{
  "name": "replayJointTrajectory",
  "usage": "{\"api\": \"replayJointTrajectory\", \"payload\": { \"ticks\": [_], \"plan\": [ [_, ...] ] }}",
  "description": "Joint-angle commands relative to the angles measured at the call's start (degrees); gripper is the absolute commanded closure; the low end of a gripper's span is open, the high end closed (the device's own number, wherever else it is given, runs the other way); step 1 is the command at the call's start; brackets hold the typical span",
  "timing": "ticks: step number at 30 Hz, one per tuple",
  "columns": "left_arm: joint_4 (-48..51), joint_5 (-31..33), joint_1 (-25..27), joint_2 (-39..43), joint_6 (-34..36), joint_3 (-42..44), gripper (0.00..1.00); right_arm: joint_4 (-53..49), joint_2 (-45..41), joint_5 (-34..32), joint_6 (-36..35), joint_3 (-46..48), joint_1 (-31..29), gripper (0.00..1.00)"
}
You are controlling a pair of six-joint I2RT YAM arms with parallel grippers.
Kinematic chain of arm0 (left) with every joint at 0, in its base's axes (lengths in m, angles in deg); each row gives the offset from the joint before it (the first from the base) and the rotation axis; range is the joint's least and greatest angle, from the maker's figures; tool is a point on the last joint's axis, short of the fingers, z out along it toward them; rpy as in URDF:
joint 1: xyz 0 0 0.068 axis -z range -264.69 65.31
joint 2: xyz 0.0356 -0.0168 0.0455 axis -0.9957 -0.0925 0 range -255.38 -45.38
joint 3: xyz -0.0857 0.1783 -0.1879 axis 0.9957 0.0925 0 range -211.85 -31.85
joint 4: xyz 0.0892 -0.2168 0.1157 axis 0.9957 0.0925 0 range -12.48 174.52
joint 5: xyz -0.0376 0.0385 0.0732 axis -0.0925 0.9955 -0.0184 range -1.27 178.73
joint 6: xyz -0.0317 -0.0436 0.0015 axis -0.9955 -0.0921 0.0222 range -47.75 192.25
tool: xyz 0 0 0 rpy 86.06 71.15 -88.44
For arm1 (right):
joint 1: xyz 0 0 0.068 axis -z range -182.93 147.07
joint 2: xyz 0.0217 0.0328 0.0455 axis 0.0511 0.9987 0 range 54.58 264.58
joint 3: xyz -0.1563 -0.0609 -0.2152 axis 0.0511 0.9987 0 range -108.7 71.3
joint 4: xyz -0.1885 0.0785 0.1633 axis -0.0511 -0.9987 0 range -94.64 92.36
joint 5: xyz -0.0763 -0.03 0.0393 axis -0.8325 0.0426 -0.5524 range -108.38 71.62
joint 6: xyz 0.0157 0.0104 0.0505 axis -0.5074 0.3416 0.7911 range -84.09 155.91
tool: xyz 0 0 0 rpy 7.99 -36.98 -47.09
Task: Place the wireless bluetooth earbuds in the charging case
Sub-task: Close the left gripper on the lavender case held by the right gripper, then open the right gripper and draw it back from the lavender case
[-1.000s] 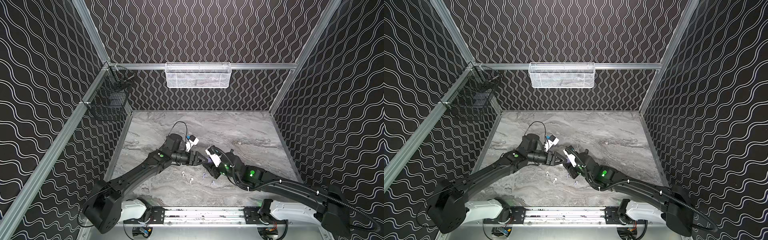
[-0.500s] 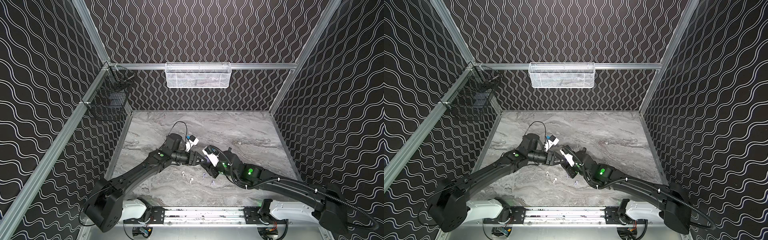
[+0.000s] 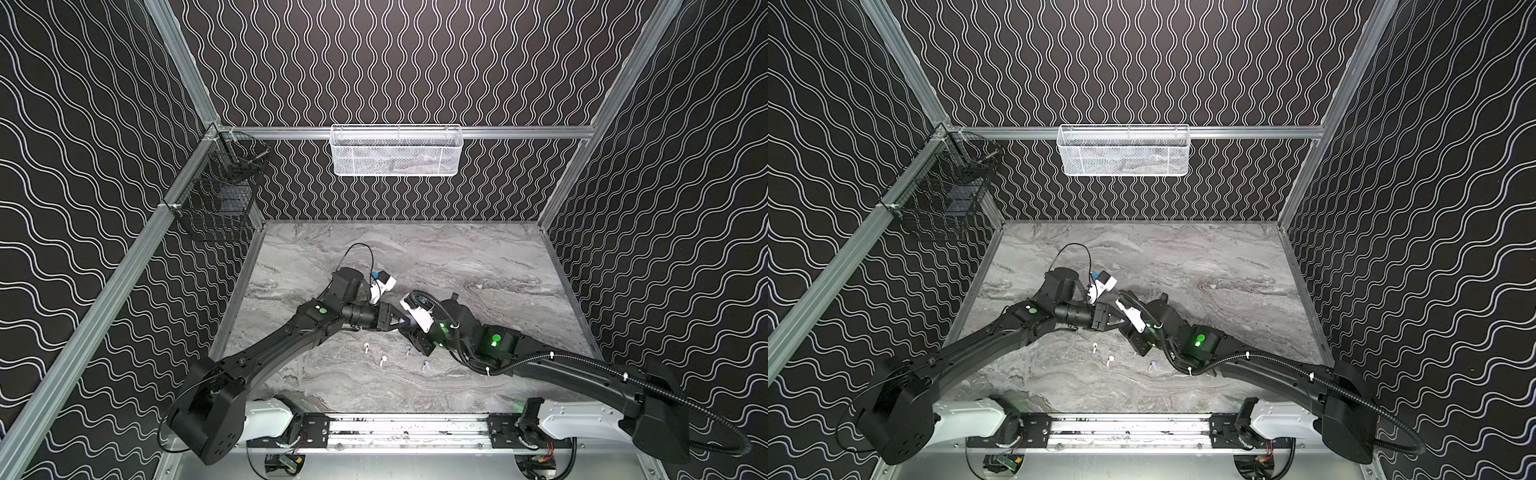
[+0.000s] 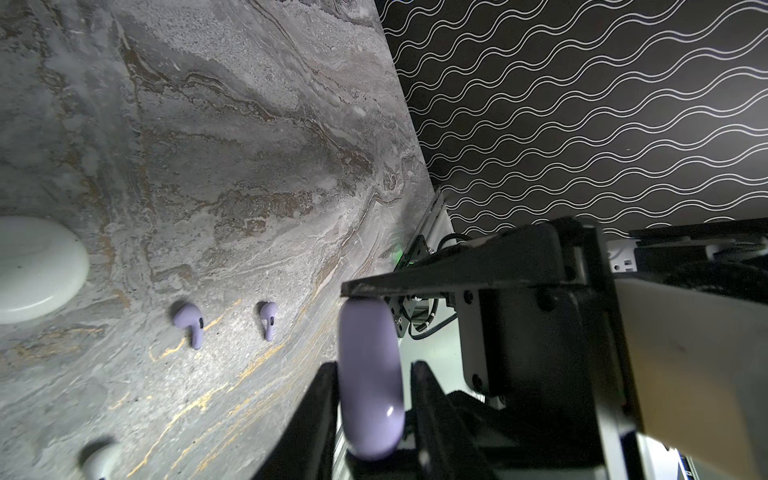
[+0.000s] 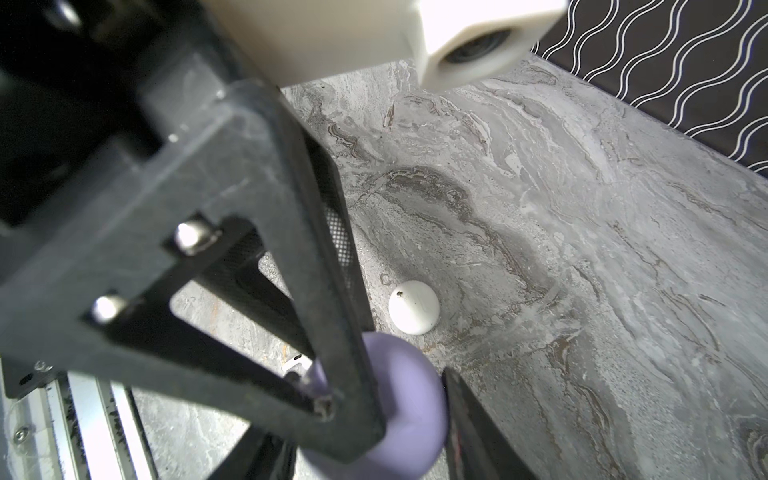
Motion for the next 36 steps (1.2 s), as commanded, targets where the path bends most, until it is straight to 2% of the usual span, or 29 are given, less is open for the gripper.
{"api": "replayJointTrajectory", "payload": {
  "ticks": [1,6,9,10,11,12,15,18,20,24,28,36],
  "plan": [
    [-0.6,-3.8,0.2,0.0,1.8,-0.4,0.71,2.7,0.5,-1.5,-0.8,-0.5,0.1,0.72],
    [-2.6,-4.6,0.2,-0.2,0.6,0.0,0.86,2.2,0.9,-1.7,-0.7,-0.8,0.1,0.72],
    [-3.2,-4.7,0.1,-0.3,0.1,0.0,0.88,2.4,0.6,-1.8,-0.5,-0.5,0.1,0.68],
    [-3.1,-4.5,0.0,-0.3,0.1,0.0,0.88,2.5,0.4,-1.8,-0.3,-0.3,0.1,0.63],
    [-3.1,-4.2,0.0,-0.4,0.3,-0.1,0.88,2.5,0.3,-2.3,0.0,-0.1,0.1,0.51],
    [-3.1,-4.0,-0.1,-0.6,0.2,-0.2,0.88,2.4,0.0,-2.7,0.3,0.0,0.1,0.44],
    [-4.0,-3.3,-0.6,-0.8,-0.4,-0.1,0.88,2.3,-2.4,-3.4,1.8,1.5,0.1,0.31],
    [-4.0,-2.1,-1.3,-1.0,0.1,-0.3,0.88,3.2,-6.3,-3.4,5.1,3.9,0.3,0.26],
    [-2.8,-0.8,-1.7,-1.4,1.4,-1.0,0.88,5.5,-8.8,-1.1,8.5,6.7,1.2,0.25],
    [-1.8,1.3,-2.2,-2.1,2.7,-1.8,0.88,2.0,-11.6,-0.5,14.3,7.8,2.7,0.25],
    [-4.7,2.0,-2.1,-2.3,1.6,-0.9,0.88,-0.6,-13.5,6.7,20.4,7.8,10.4,0.28],
    [-7.0,3.8,-2.2,-1.4,1.4,1.6,0.88,-1.5,-15.4,19.8,25.5,7.8,23.3,0.35]
  ]
}}
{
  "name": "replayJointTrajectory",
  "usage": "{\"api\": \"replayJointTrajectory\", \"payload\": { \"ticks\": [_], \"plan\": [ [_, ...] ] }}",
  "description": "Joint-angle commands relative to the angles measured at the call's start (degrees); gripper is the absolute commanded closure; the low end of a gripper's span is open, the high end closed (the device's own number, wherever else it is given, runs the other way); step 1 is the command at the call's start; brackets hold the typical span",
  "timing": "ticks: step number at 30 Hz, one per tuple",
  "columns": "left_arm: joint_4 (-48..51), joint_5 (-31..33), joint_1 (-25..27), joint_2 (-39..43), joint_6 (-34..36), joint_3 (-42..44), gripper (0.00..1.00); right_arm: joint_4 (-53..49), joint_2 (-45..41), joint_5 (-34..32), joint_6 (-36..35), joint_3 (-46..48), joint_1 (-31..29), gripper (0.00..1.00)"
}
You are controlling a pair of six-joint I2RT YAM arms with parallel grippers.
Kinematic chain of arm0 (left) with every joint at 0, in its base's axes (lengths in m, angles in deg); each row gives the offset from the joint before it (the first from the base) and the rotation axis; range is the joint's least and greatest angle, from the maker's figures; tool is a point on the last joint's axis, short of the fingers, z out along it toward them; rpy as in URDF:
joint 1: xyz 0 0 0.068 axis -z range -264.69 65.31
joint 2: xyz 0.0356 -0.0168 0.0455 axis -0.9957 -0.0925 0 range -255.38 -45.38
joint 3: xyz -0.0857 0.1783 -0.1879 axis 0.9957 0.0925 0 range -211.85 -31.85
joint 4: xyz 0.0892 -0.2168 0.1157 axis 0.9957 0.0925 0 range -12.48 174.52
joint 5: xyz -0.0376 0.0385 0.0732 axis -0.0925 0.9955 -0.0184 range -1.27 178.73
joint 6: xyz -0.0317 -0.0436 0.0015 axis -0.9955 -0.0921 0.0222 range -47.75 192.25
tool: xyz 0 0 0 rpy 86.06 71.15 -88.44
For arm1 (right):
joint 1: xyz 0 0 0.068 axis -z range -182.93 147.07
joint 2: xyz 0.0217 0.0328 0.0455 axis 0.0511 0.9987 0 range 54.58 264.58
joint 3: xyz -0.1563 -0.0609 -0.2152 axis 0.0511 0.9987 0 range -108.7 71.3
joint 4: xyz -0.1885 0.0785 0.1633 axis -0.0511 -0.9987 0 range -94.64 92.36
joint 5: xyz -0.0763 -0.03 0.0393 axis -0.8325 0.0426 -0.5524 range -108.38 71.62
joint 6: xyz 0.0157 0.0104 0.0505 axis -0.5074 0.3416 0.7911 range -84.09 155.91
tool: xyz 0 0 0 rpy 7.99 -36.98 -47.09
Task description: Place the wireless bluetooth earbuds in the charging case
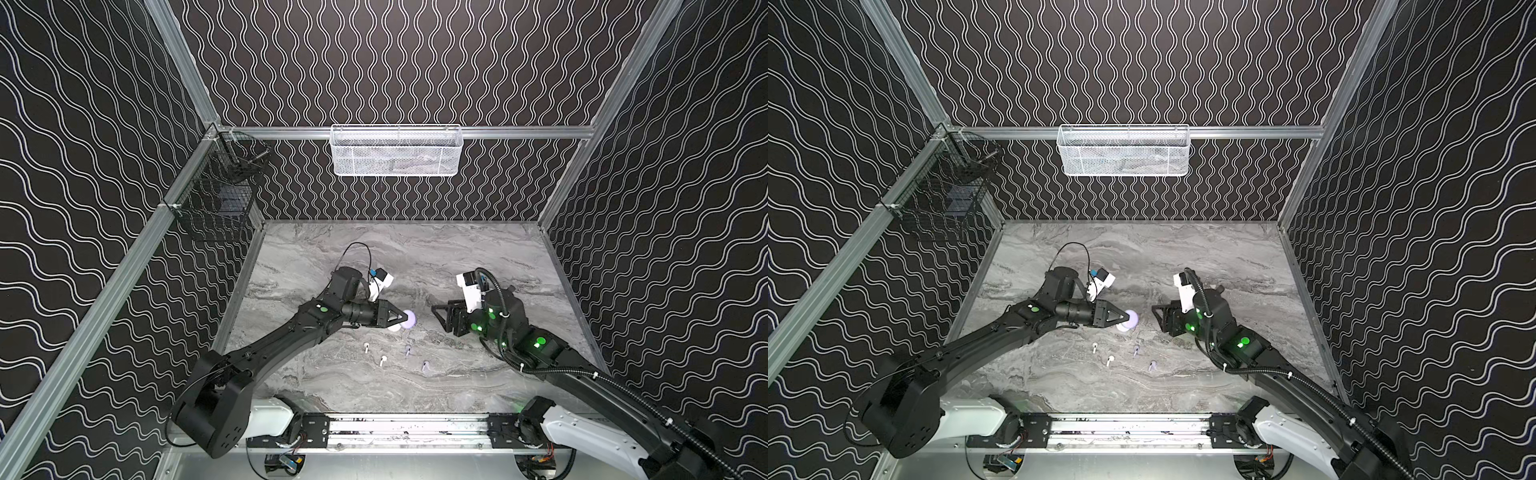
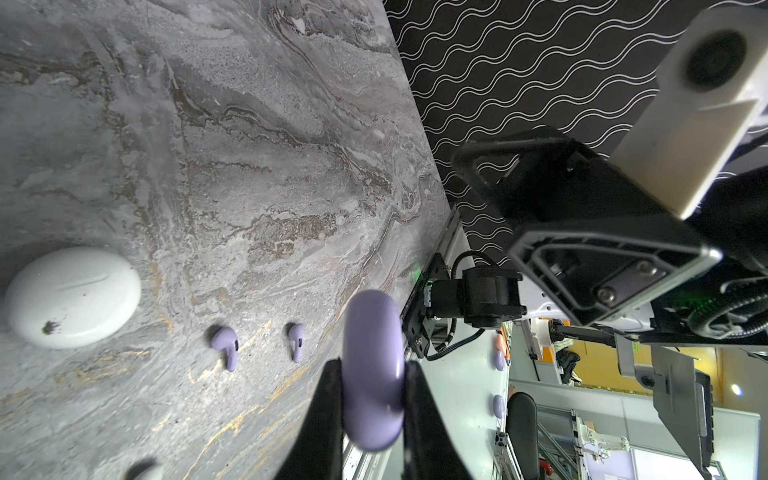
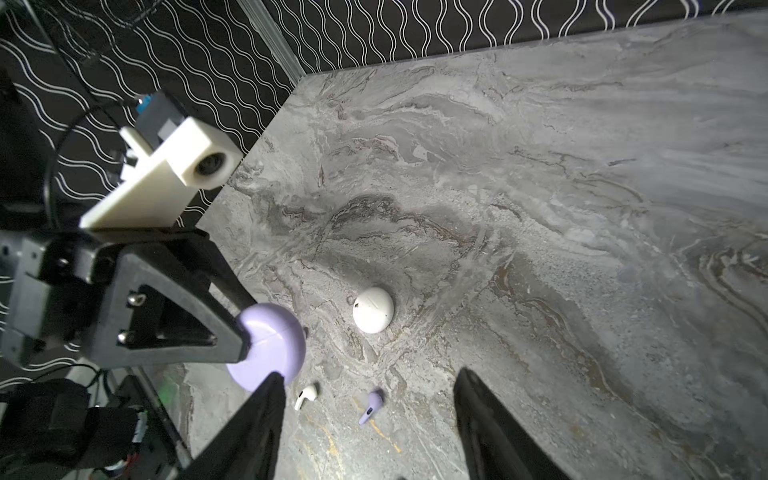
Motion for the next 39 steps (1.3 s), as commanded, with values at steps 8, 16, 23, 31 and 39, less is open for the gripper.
{"api": "replayJointTrajectory", "payload": {
  "ticks": [8,16,23,31,39],
  "plan": [
    [-7.4,3.4,-0.1,3.2,-0.3,4.9,0.88,1.8,6.3,18.6,6.9,-0.3,9.2,0.39],
    [-9.9,4.0,0.6,6.8,-0.7,7.7,0.88,7.5,12.4,36.0,6.3,0.4,14.9,0.51],
    [-12.7,4.3,1.5,9.4,-1.6,10.2,0.88,10.6,15.4,42.4,6.2,0.7,15.0,0.54],
    [-13.2,3.6,1.6,10.9,-1.6,10.7,0.88,13.5,18.2,49.2,6.9,0.1,15.0,0.58],
    [-14.8,1.1,2.0,10.1,-2.5,9.9,0.88,22.4,18.8,55.1,11.9,1.8,13.2,0.57]
  ]
}}
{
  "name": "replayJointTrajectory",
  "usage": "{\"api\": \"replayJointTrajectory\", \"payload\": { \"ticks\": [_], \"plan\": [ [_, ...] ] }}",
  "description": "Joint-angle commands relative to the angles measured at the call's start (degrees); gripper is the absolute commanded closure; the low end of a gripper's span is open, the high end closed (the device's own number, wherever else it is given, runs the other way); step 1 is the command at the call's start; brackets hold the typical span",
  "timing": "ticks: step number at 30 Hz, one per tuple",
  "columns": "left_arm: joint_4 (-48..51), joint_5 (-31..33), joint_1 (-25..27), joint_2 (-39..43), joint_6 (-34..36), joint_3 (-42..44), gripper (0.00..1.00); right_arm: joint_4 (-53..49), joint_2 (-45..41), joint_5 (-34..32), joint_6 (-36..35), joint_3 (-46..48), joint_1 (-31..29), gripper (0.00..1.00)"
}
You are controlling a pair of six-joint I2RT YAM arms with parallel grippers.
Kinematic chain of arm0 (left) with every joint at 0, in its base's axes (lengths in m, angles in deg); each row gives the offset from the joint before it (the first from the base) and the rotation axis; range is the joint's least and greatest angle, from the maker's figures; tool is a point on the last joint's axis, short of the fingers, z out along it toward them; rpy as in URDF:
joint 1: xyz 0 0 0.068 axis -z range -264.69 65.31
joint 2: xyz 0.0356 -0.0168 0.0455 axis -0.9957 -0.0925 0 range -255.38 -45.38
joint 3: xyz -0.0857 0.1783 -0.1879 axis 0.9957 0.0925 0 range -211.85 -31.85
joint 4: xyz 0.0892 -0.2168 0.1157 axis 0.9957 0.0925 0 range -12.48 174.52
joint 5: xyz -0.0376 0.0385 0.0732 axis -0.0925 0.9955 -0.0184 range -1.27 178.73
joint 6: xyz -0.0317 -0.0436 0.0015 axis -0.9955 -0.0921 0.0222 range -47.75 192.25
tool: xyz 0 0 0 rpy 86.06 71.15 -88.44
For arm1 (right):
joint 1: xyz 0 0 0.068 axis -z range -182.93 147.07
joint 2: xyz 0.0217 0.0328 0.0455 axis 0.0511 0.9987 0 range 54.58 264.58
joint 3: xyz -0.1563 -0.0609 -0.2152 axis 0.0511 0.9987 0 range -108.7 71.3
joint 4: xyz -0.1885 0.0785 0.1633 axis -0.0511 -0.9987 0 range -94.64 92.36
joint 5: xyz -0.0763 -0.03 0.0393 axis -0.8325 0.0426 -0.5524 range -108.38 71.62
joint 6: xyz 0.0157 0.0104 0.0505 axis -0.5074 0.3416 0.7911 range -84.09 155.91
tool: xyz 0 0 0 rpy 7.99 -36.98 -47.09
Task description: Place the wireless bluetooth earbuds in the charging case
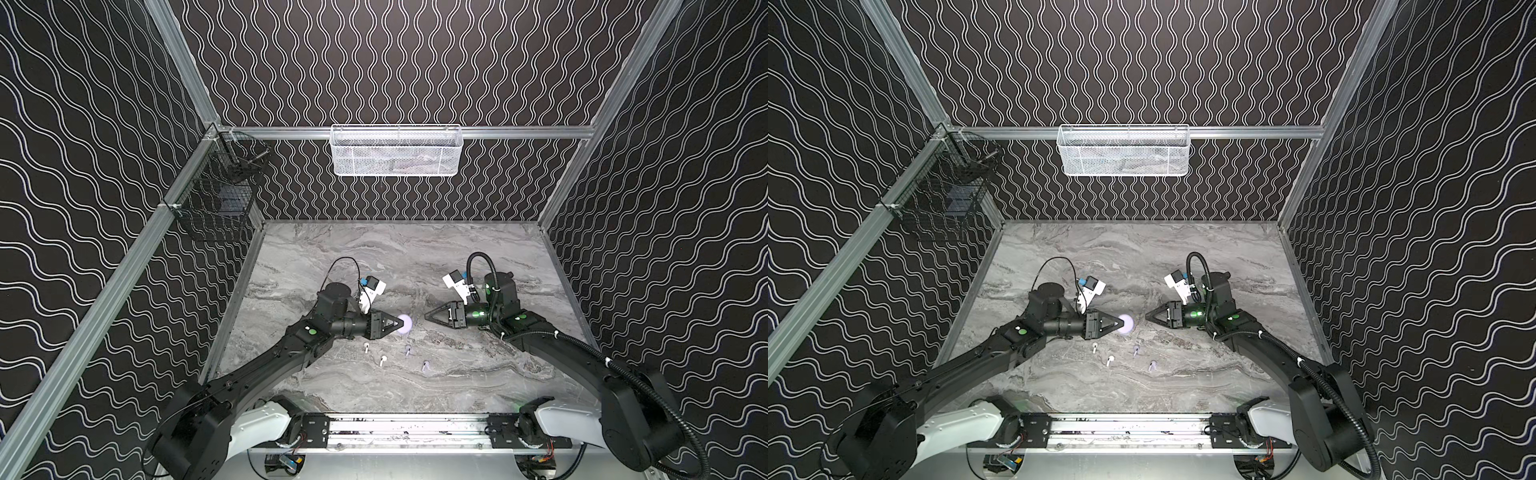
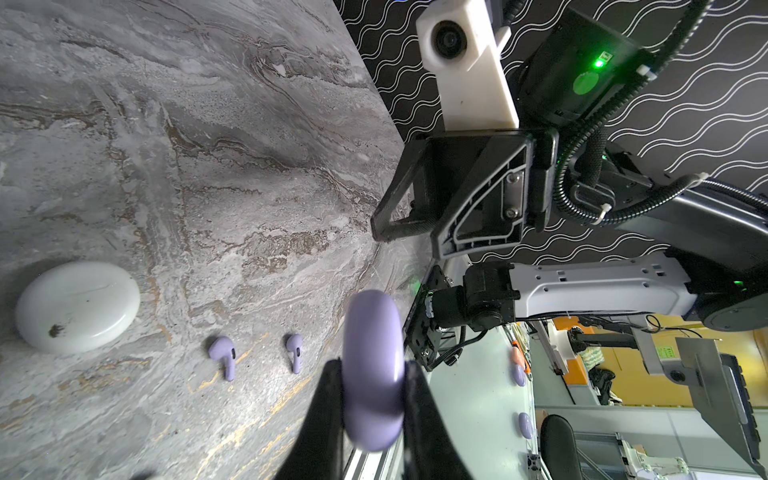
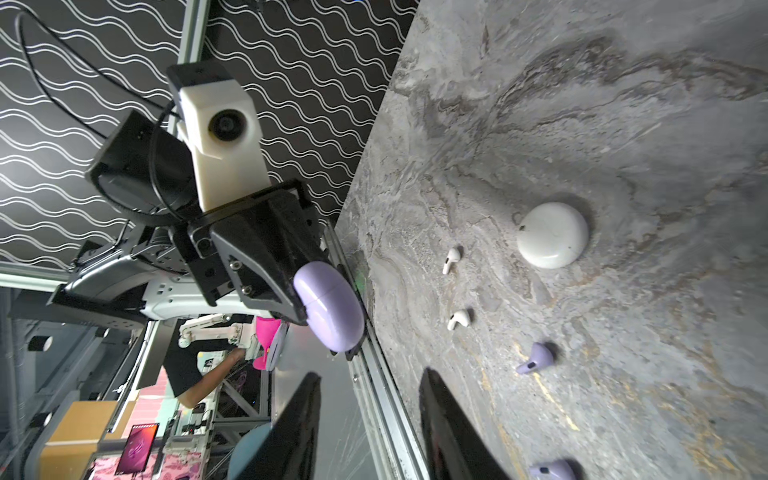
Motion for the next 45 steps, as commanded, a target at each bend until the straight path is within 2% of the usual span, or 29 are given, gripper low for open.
{"api": "replayJointTrajectory", "payload": {
  "ticks": [1,5,14,45],
  "plan": [
    [-3.7,-2.0,0.1,-0.2,-1.1,-0.7,0.88,4.7,0.4,2.8,1.1,-0.7,-1.0,0.57],
    [-5.5,-2.8,0.5,-0.5,-2.1,-0.4,0.88,4.4,0.7,2.7,0.5,-1.4,-3.3,0.58],
    [-2.3,-2.3,1.5,0.4,-0.2,-1.5,0.87,8.8,0.9,4.0,2.4,-0.1,-4.3,0.59],
    [-12.8,-7.0,3.2,-2.0,-5.6,0.3,0.87,12.1,-1.4,6.1,2.0,1.9,-7.5,0.57]
  ]
}}
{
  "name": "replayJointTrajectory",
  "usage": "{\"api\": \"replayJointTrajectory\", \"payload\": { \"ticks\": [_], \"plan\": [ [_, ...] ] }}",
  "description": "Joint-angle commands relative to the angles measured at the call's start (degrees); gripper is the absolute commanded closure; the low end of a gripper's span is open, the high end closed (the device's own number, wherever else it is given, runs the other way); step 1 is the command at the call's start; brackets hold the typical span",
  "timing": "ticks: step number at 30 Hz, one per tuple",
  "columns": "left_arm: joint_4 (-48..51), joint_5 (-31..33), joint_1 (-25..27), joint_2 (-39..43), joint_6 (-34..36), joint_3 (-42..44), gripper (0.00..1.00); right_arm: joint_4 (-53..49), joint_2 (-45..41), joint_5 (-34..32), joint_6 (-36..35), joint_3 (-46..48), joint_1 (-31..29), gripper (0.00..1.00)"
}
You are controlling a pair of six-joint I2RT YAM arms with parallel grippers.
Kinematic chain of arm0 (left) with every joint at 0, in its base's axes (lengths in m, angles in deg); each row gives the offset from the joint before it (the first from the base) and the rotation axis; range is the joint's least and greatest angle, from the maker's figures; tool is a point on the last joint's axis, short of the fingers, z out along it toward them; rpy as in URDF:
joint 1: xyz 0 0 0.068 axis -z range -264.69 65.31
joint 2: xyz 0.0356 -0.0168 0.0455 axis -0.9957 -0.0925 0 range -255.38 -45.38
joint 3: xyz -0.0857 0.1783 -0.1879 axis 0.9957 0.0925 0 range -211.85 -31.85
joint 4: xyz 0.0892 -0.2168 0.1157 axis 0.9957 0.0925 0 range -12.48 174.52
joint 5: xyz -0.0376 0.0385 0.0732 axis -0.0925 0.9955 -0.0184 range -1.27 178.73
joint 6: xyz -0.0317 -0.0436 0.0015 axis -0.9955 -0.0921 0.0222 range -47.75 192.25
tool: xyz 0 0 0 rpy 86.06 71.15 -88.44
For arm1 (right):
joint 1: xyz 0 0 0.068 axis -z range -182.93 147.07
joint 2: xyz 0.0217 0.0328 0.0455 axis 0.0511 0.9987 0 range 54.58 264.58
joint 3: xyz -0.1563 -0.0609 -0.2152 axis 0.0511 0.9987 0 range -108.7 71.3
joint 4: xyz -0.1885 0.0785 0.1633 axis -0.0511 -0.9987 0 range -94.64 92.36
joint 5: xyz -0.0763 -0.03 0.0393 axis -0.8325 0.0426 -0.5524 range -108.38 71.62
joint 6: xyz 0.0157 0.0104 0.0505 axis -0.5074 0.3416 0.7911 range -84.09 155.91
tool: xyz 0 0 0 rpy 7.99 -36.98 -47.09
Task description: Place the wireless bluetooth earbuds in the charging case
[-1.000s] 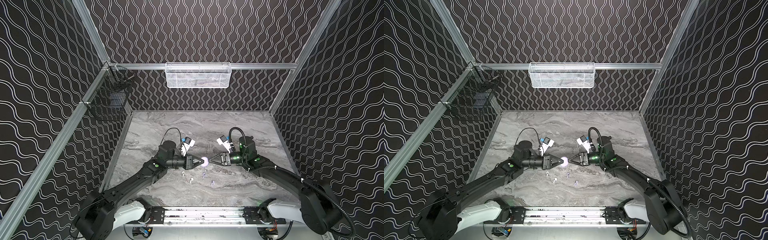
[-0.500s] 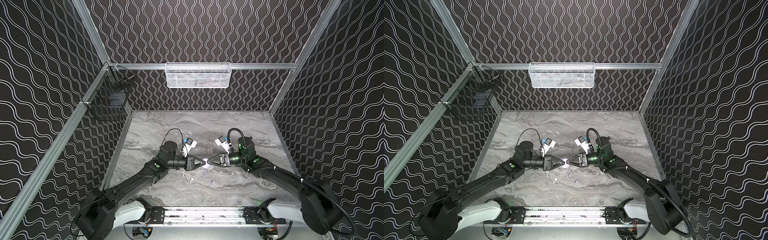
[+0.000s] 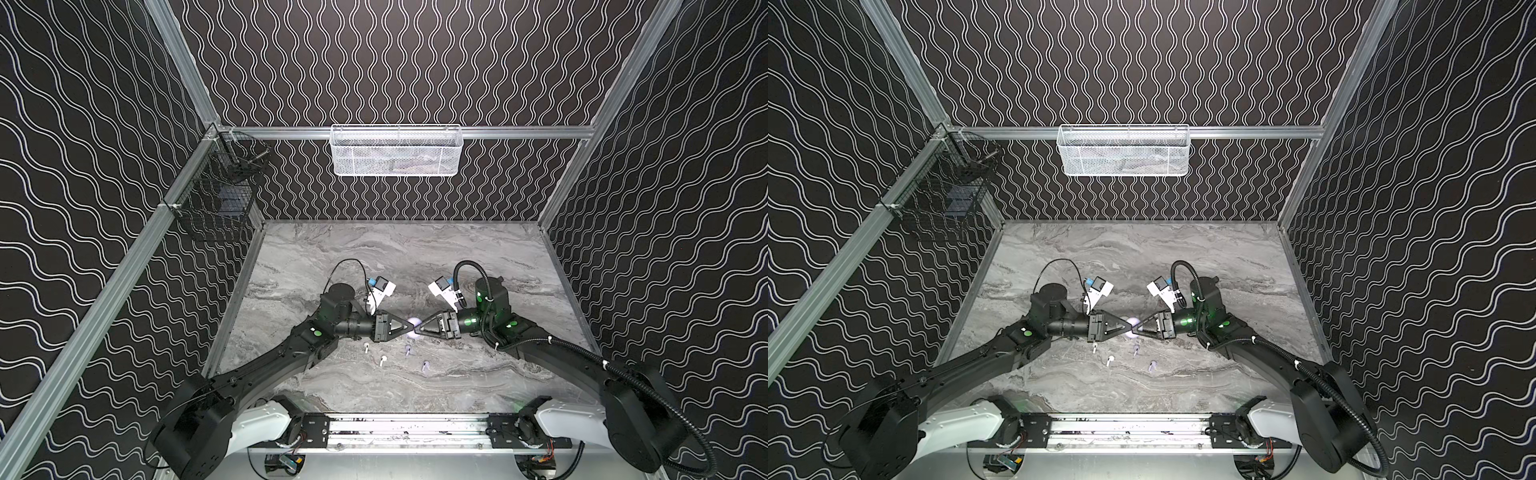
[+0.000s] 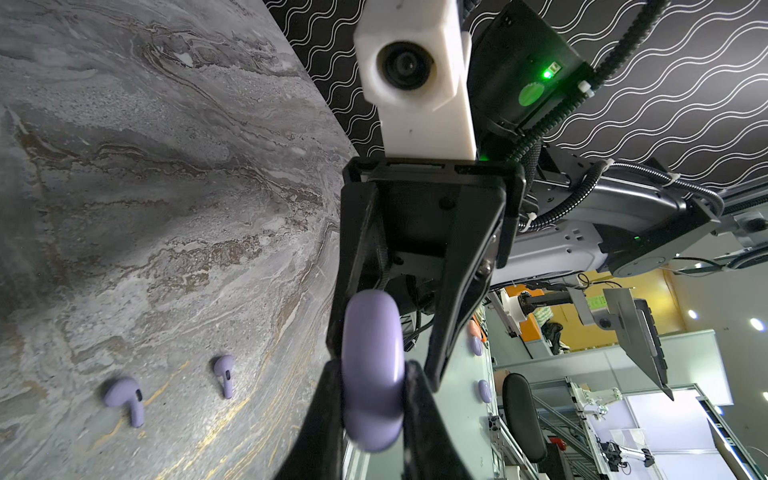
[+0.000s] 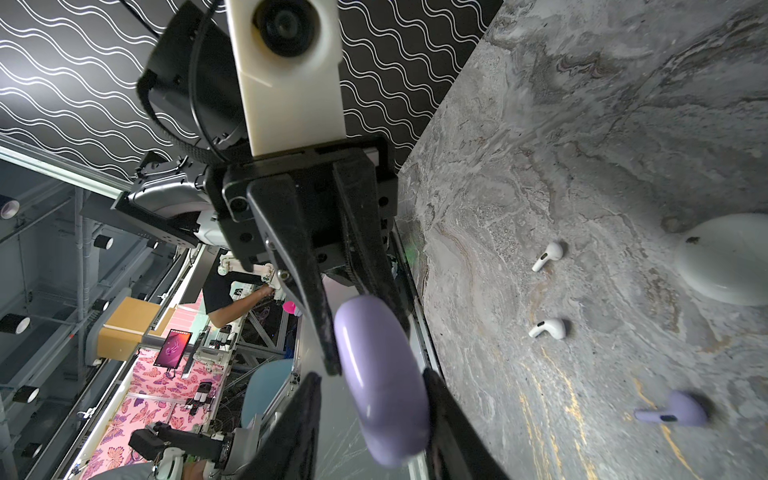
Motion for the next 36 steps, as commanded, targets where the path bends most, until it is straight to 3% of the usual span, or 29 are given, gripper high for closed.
{"api": "replayJointTrajectory", "payload": {
  "ticks": [1,19,26,36],
  "plan": [
    [-4.0,-1.0,0.1,-0.5,-1.4,0.1,0.87,2.8,-1.0,1.3,0.1,0.3,-0.1,0.57],
    [-2.5,-1.3,1.7,0.7,-0.5,0.4,0.87,1.7,-2.8,3.2,-0.7,-0.8,1.9,0.60],
    [-3.6,-1.9,1.9,-0.1,-1.3,-0.1,0.88,5.8,-3.3,5.3,1.7,0.6,2.2,0.69],
    [-5.9,-2.4,1.9,-0.8,-2.6,-0.1,0.88,10.5,-3.5,7.0,4.8,1.8,2.1,0.70]
  ]
}}
